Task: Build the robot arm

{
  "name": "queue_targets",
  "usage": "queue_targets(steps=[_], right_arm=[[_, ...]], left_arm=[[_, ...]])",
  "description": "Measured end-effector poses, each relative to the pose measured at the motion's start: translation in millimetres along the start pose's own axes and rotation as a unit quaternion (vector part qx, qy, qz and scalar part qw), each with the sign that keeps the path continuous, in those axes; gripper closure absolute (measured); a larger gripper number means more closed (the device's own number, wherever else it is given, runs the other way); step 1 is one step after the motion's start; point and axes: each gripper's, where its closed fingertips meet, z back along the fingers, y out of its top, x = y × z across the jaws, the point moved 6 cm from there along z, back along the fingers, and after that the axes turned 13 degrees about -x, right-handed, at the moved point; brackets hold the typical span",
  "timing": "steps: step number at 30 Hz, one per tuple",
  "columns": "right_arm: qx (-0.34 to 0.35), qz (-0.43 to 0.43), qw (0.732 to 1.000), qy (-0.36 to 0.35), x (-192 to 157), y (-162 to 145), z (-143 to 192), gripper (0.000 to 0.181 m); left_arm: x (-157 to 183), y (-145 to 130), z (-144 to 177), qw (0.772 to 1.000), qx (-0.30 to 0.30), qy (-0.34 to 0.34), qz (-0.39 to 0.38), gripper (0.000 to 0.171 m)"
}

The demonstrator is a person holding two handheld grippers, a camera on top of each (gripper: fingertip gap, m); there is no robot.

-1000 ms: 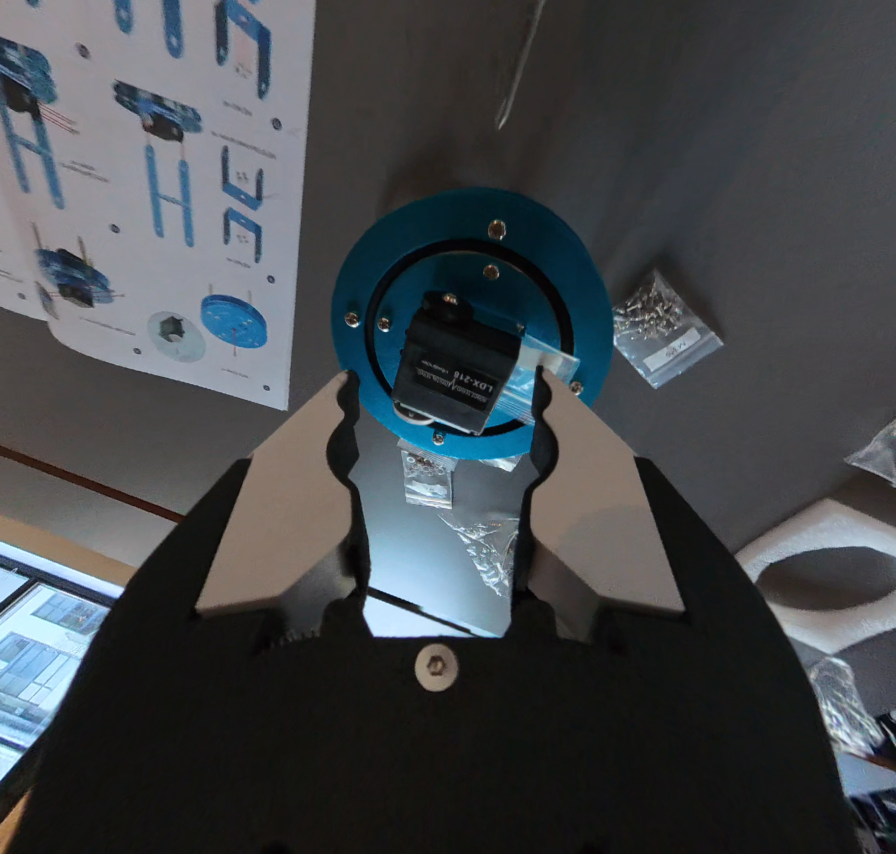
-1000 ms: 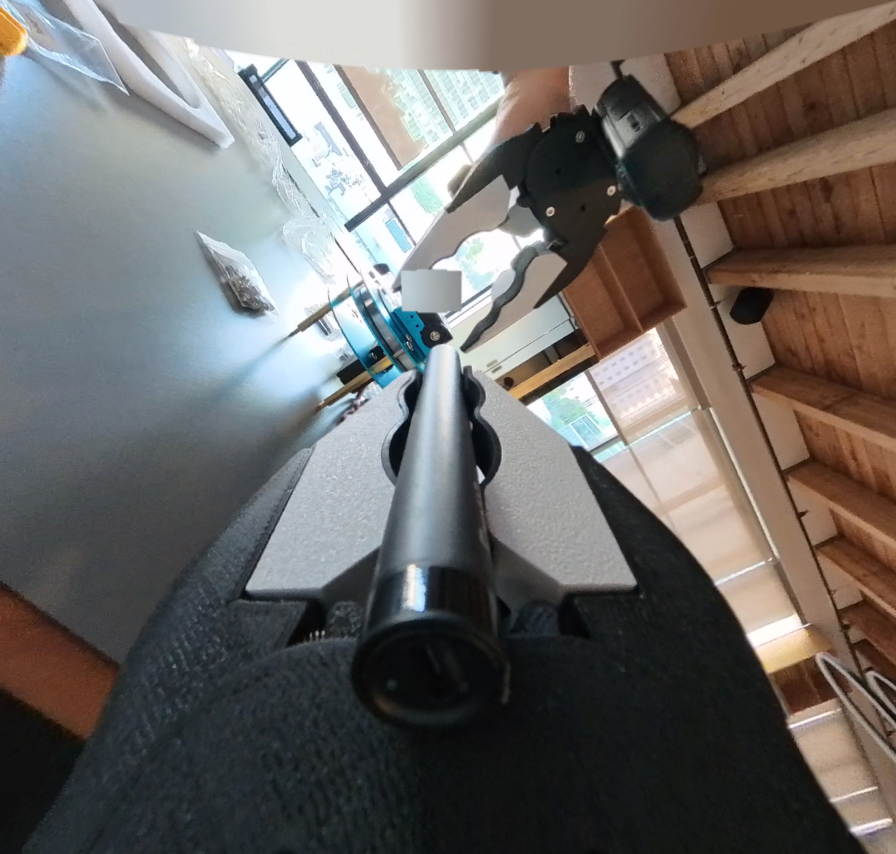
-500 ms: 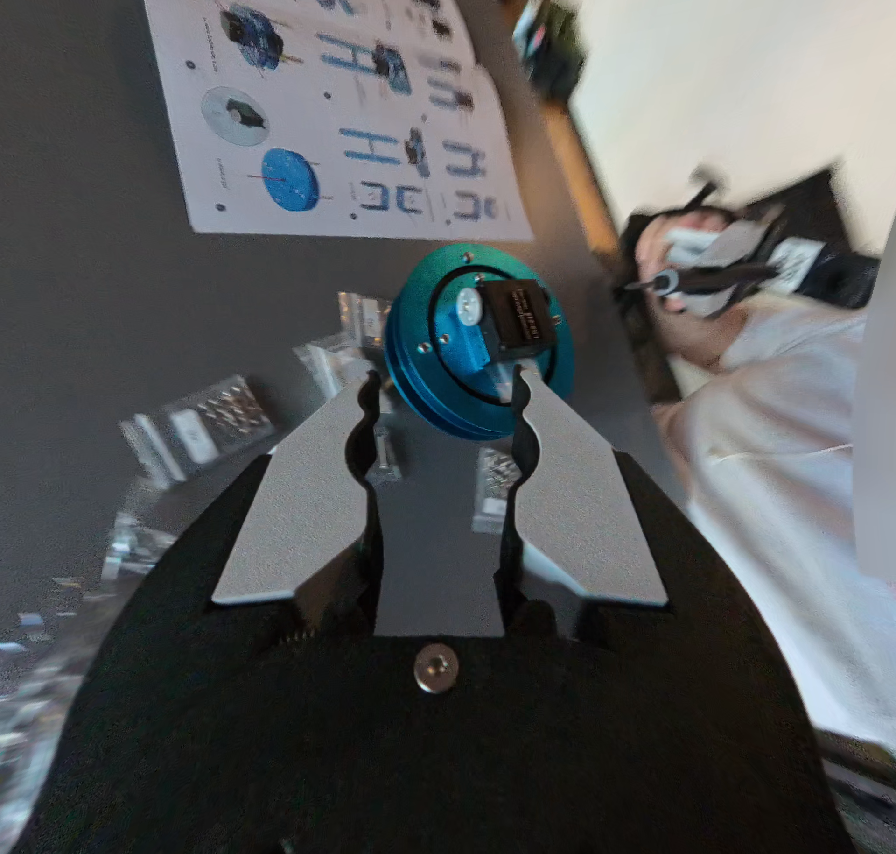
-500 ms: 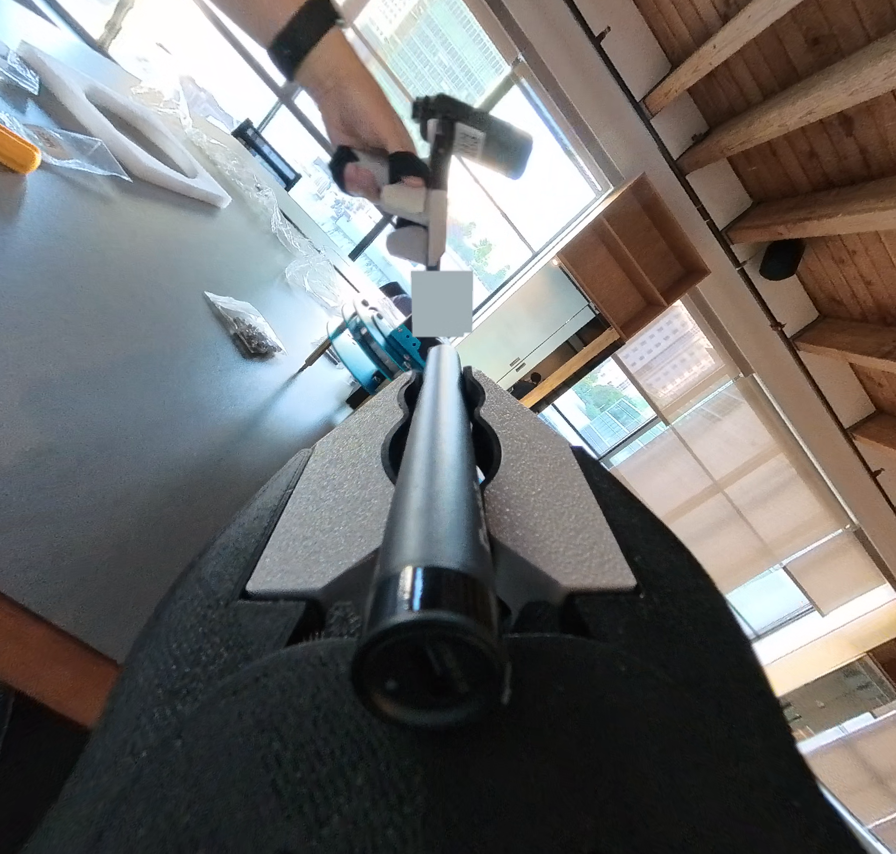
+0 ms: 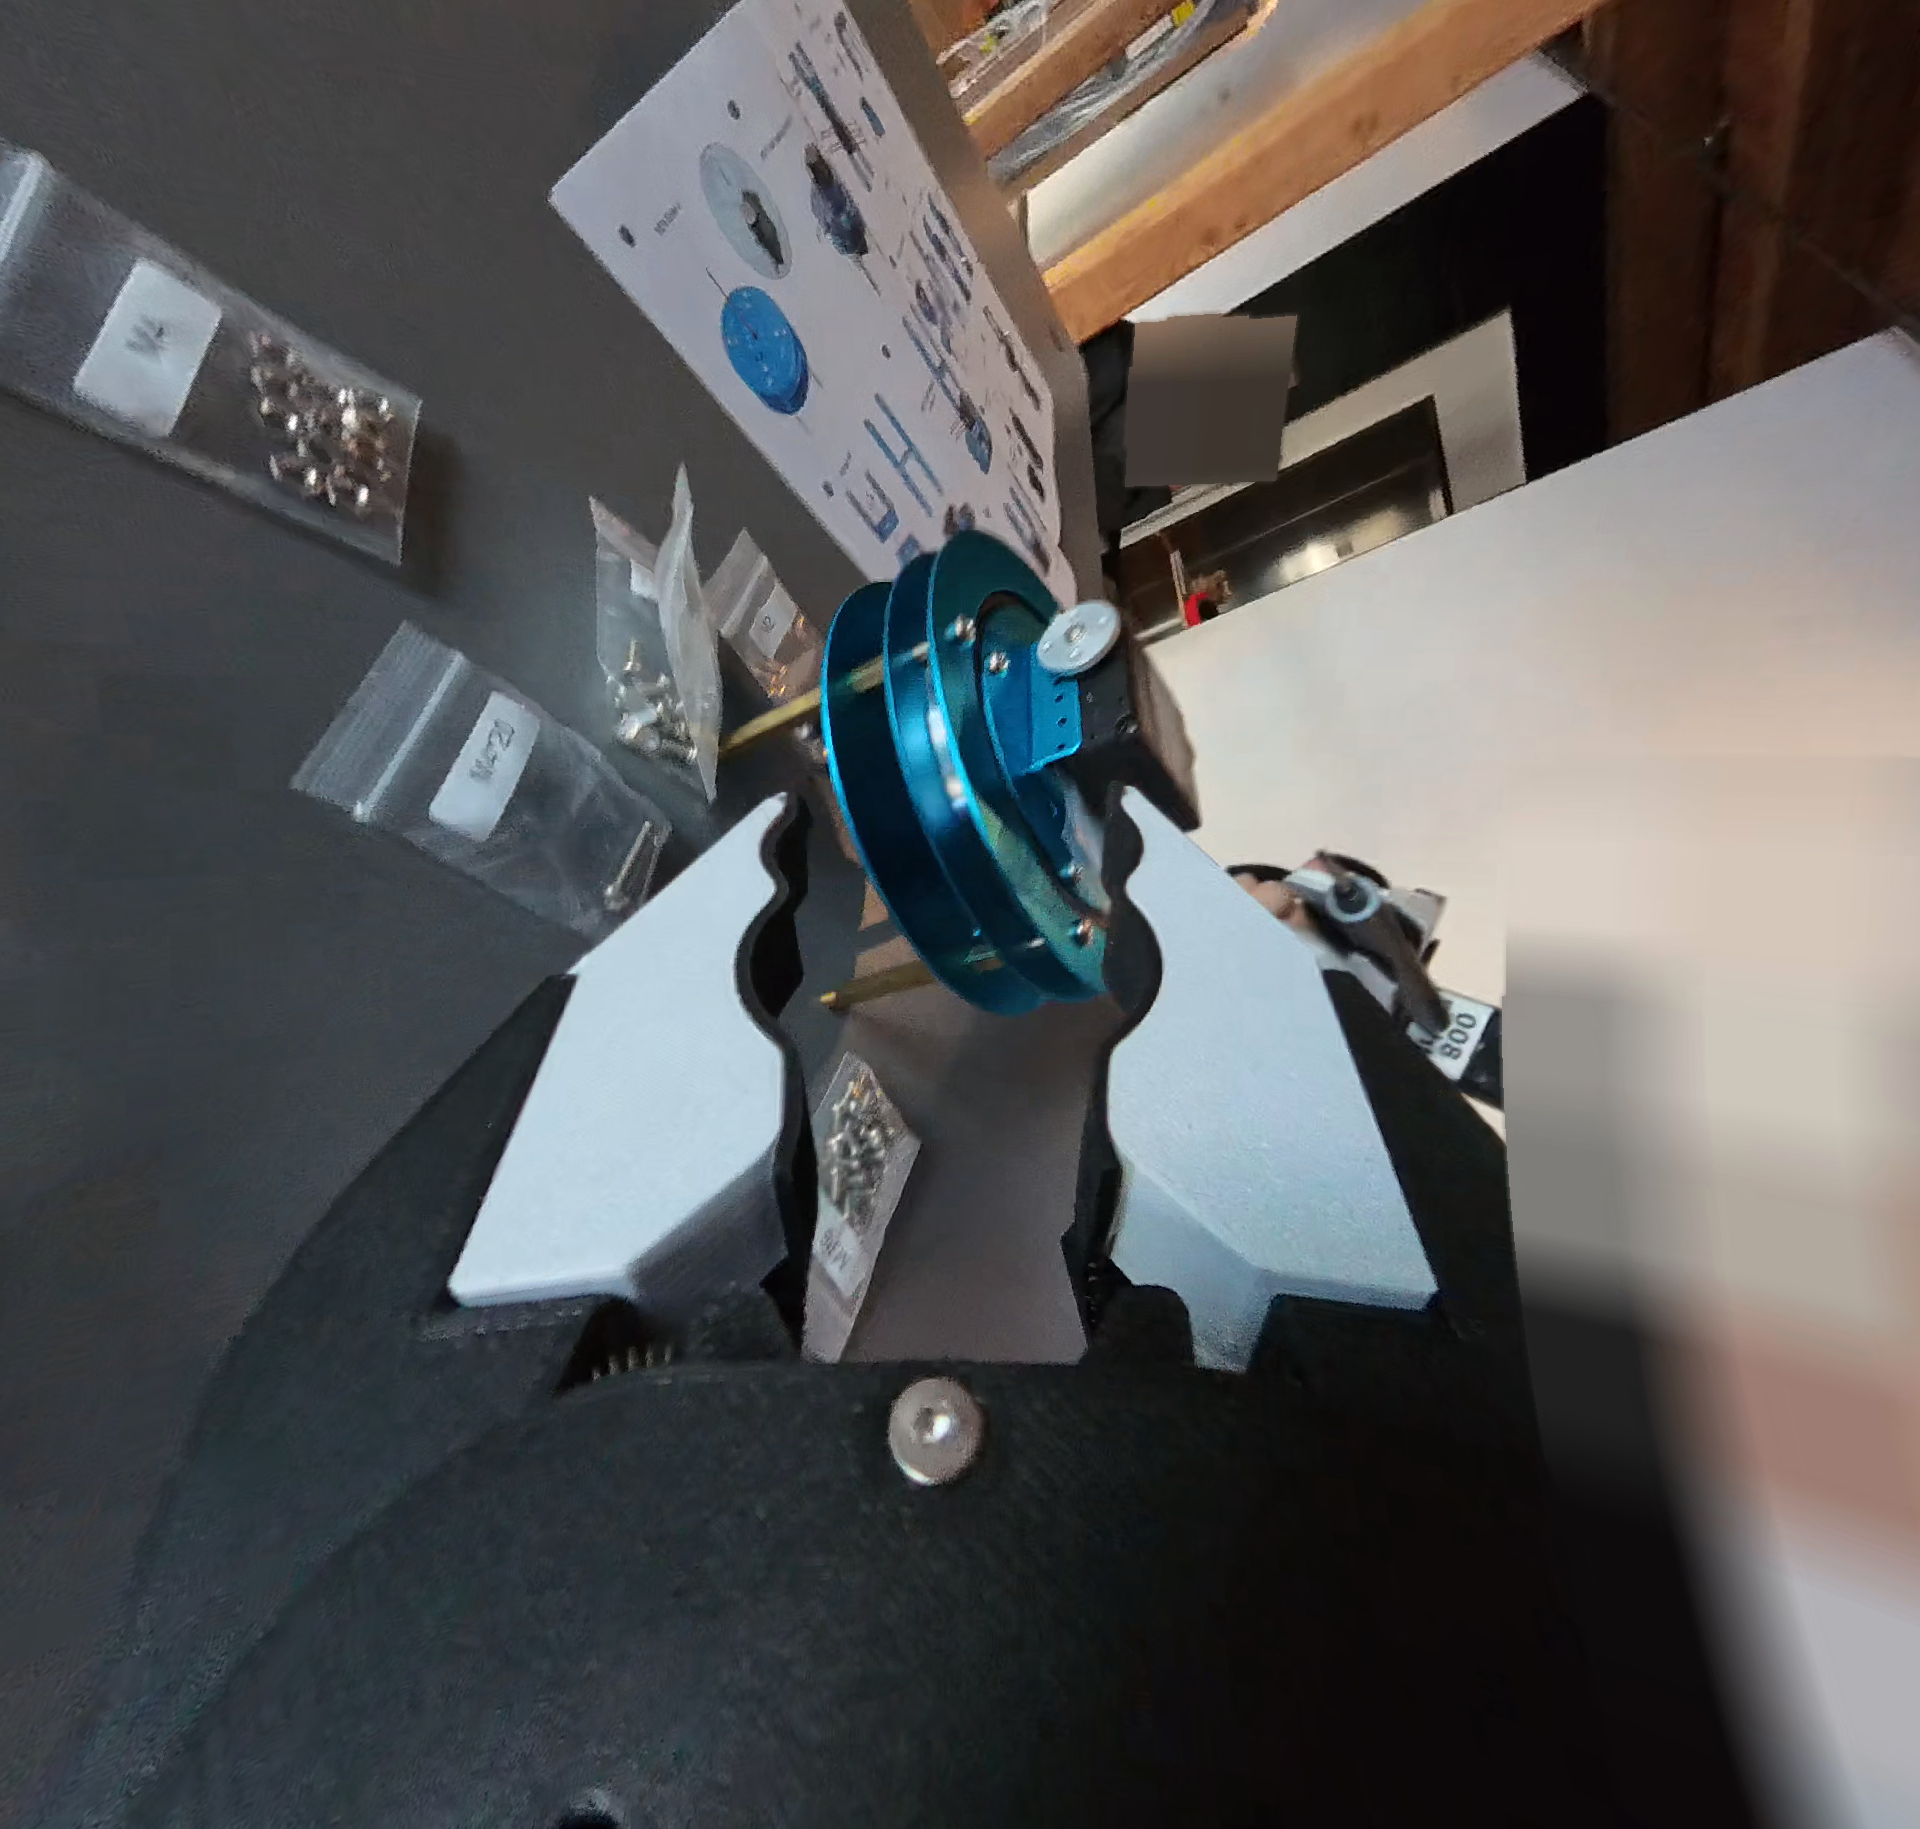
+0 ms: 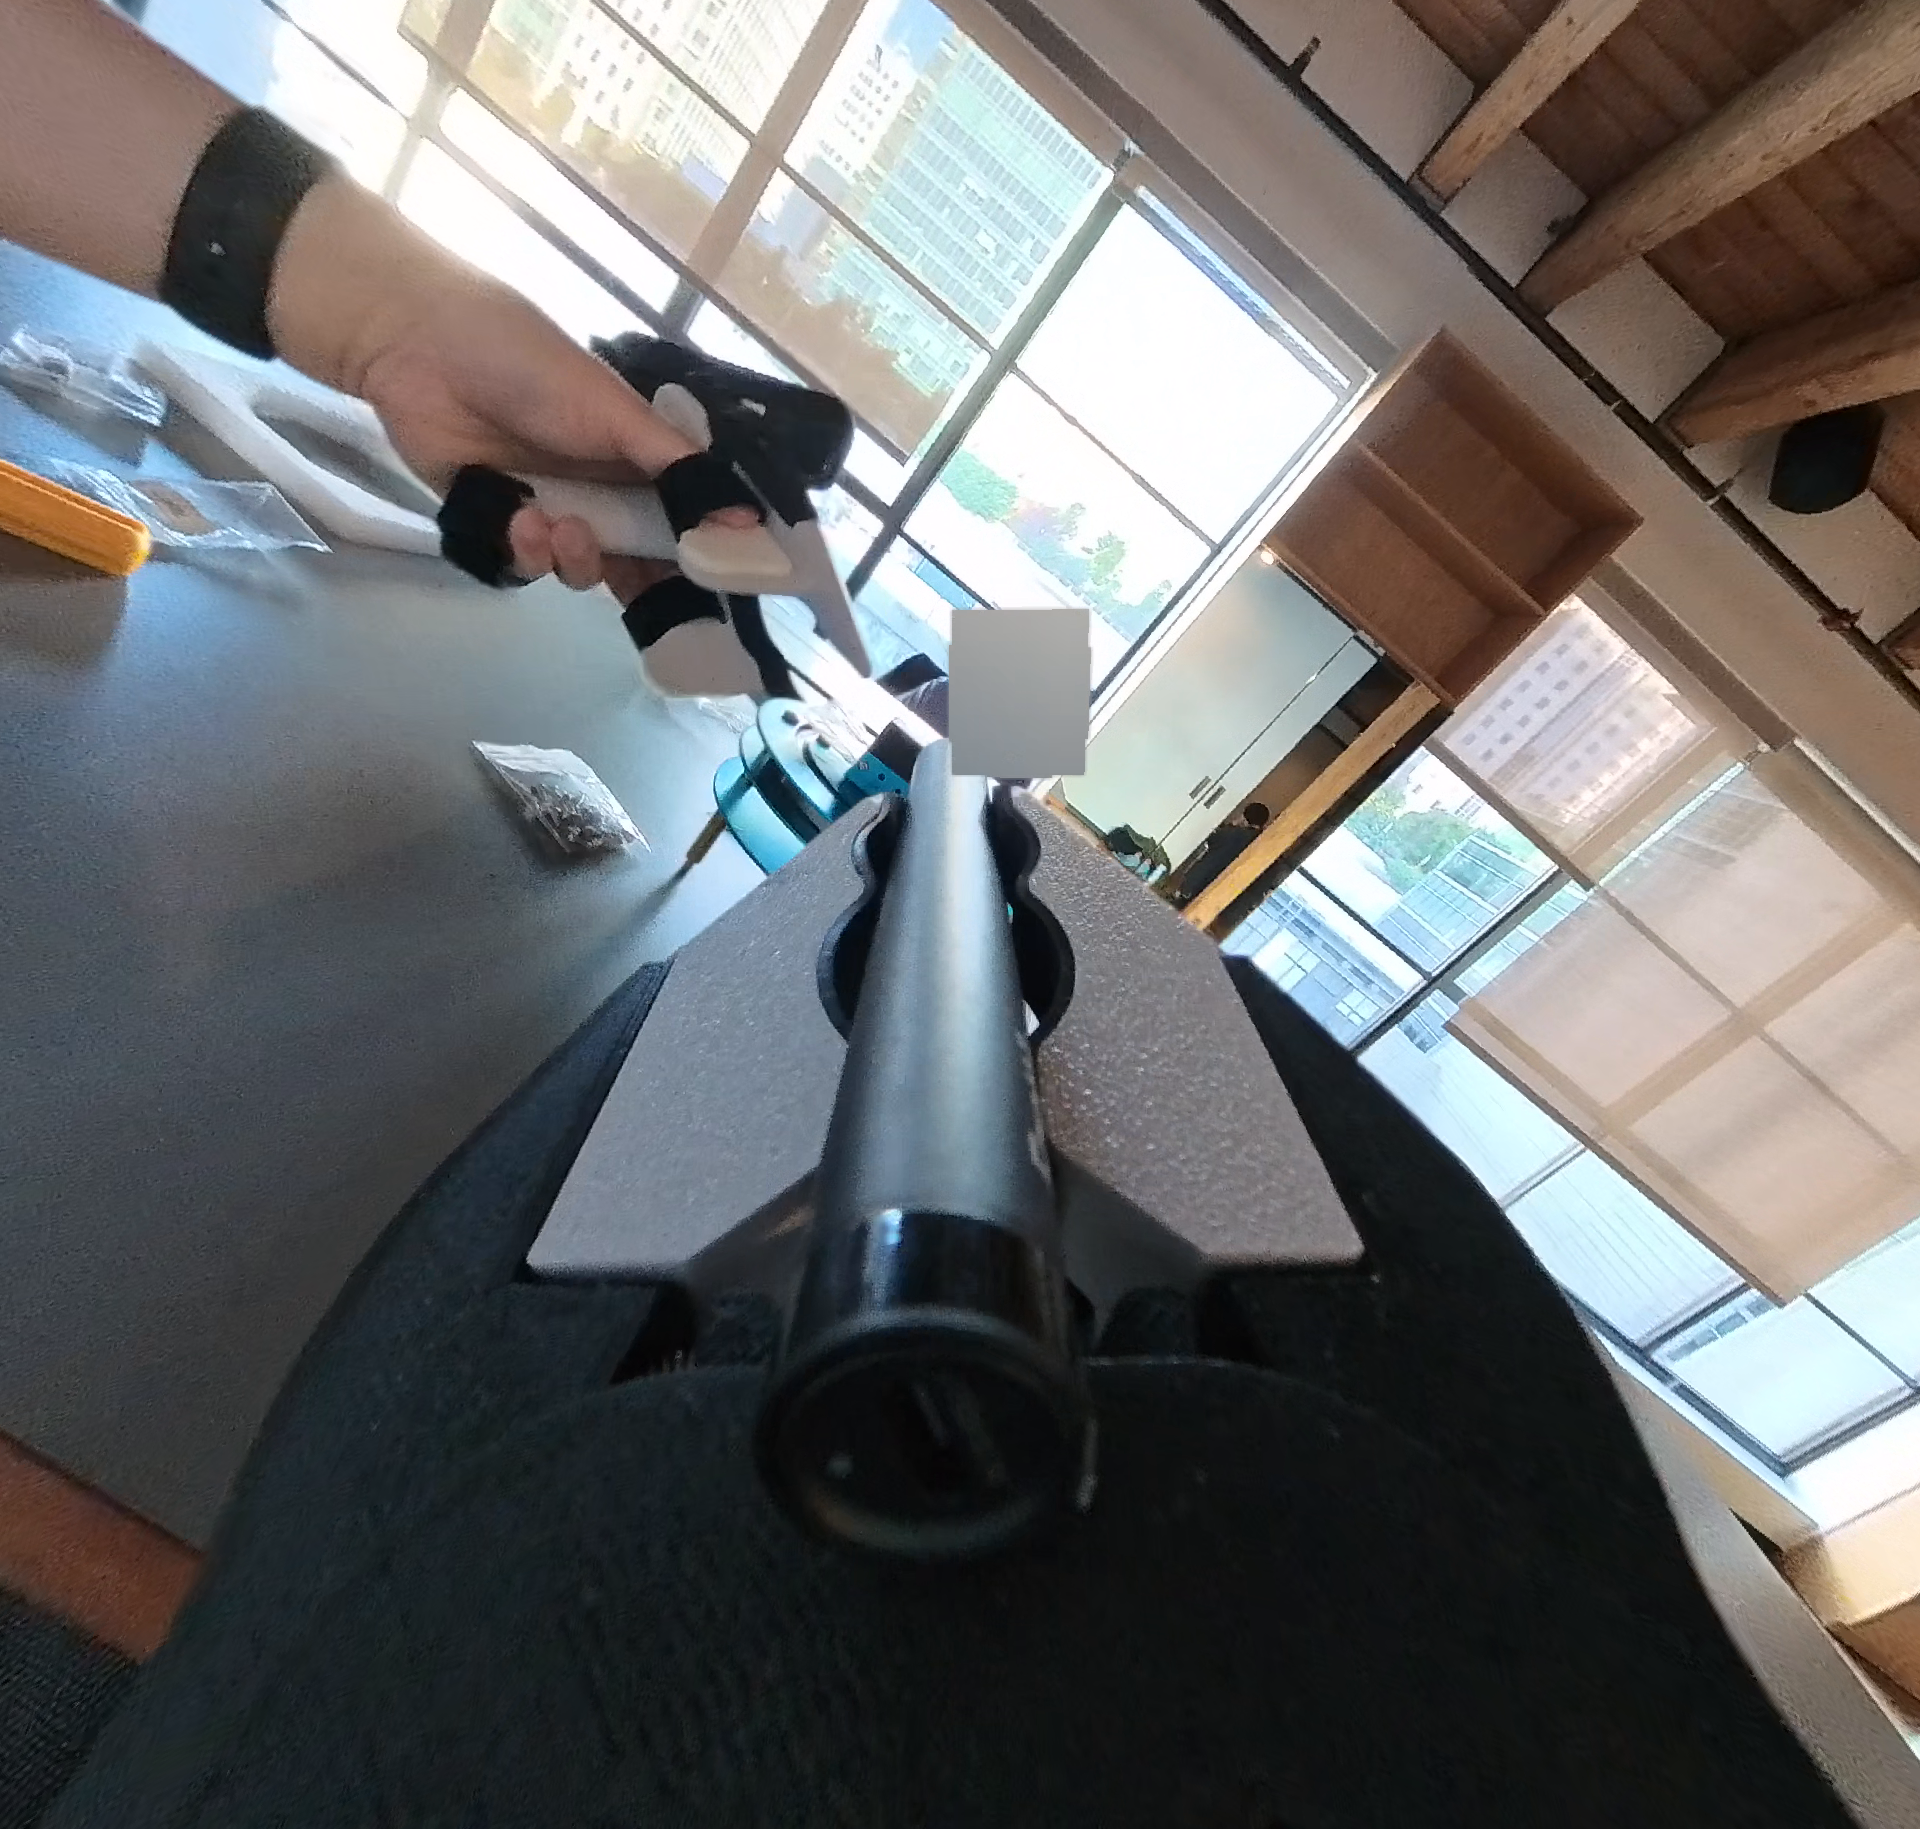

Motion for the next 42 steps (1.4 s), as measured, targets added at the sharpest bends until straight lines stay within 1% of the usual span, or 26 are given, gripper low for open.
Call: queue_targets(steps=[2, 4, 7, 9, 12, 15, 16, 18, 20, 21, 22, 23, 24, 25, 26, 28, 30, 32, 33, 35, 37, 38, 39, 40, 41, 42], right_arm=[[0.008, -0.006, 1.000, 0.005, 1, 0, 2, 0.165], [0.009, -0.007, 1.000, 0.012, 3, 0, 4, 0.165], [0.016, 0.006, 1.000, 0.012, 6, 2, 7, 0.166], [0.018, 0.014, 1.000, 0.010, 8, 2, 10, 0.165], [0.021, 0.024, 0.999, 0.008, 9, 0, 13, 0.165], [0.027, 0.029, 0.999, 0.011, 11, -1, 13, 0.165], [0.030, 0.033, 0.999, 0.011, 12, -1, 13, 0.166], [0.037, 0.040, 0.998, 0.009, 15, 1, 13, 0.166], [0.042, 0.046, 0.998, 0.011, 17, 3, 14, 0.165], [0.044, 0.051, 0.998, 0.012, 18, 3, 15, 0.165], [0.046, 0.056, 0.997, 0.014, 18, 2, 16, 0.166], [0.049, 0.059, 0.997, 0.019, 17, 1, 18, 0.165], [0.053, 0.062, 0.996, 0.023, 16, -1, 18, 0.166], [0.054, 0.066, 0.996, 0.029, 15, -3, 18, 0.166], [0.050, 0.071, 0.996, 0.034, 14, -5, 17, 0.165], [0.038, 0.083, 0.995, 0.035, 13, -9, 12, 0.166], [0.040, 0.096, 0.994, 0.030, 11, -8, 11, 0.166], [0.047, 0.109, 0.993, 0.021, 8, -6, 14, 0.166], [0.048, 0.113, 0.992, 0.017, 7, -5, 16, 0.166], [0.050, 0.126, 0.991, 0.012, 2, -4, 21, 0.166], [0.046, 0.141, 0.989, 0.005, -3, -3, 26, 0.166], [0.045, 0.151, 0.987, -0.001, -5, -3, 28, 0.166], [0.042, 0.160, 0.986, -0.005, -8, -2, 30, 0.166], [0.039, 0.165, 0.986, -0.007, -10, -2, 32, 0.166], [0.035, 0.168, 0.985, -0.007, -12, -2, 33, 0.166], [0.033, 0.170, 0.985, -0.006, -14, -2, 33, 0.166]], left_arm=[[-5, -9, -3, 1.000, 0.004, 0.005, 0.012, 0.114], [-8, -17, -6, 0.998, 0.023, -0.025, 0.048, 0.107], [-3, -27, -9, 0.995, 0.034, -0.063, 0.074, 0.106], [7, -40, -5, 0.994, 0.049, -0.063, 0.076, 0.108], [22, -58, 1, 0.988, 0.106, -0.057, 0.093, 0.108], [39, -68, -9, 0.978, 0.117, -0.107, 0.135, 0.110], [41, -71, -15, 0.975, 0.129, -0.108, 0.143, 0.115], [43, -76, -24, 0.975, 0.135, -0.101, 0.143, 0.116], [50, -77, -17, 0.983, 0.141, -0.085, 0.087, 0.124], [51, -77, -8, 0.989, 0.142, -0.040, 0.034, 0.123], [51, -75, 4, 0.988, 0.144, 0.029, -0.040, 0.122], [51, -72, 16, 0.975, 0.142, 0.111, -0.130, 0.122], [52, -67, 25, 0.944, 0.139, 0.192, -0.231, 0.115], [56, -65, 27, 0.900, 0.127, 0.252, -0.333, 0.106], [58, -66, 22, 0.848, 0.098, 0.303, -0.423, 0.108], [56, -68, 9, 0.748, 0.077, 0.394, -0.528, 0.094], [55, -77, -13, 0.657, 0.021, 0.425, -0.623, 0.107], [50, -81, -25, 0.556, 0.000, 0.463, -0.690, 0.111], [48, -82, -28, 0.518, 0.000, 0.469, -0.715, 0.117], [40, -79, -32, 0.459, -0.008, 0.485, -0.744, 0.113], [29, -73, -33, 0.387, -0.027, 0.508, -0.769, 0.114], [22, -71, -35, 0.360, -0.041, 0.515, -0.777, 0.115], [18, -70, -37, 0.351, -0.041, 0.519, -0.778, 0.115], [16, -71, -40, 0.354, -0.037, 0.516, -0.779, 0.117], [15, -73, -42, 0.348, -0.030, 0.519, -0.780, 0.117], [16, -74, -43, 0.334, -0.020, 0.525, -0.782, 0.118]])
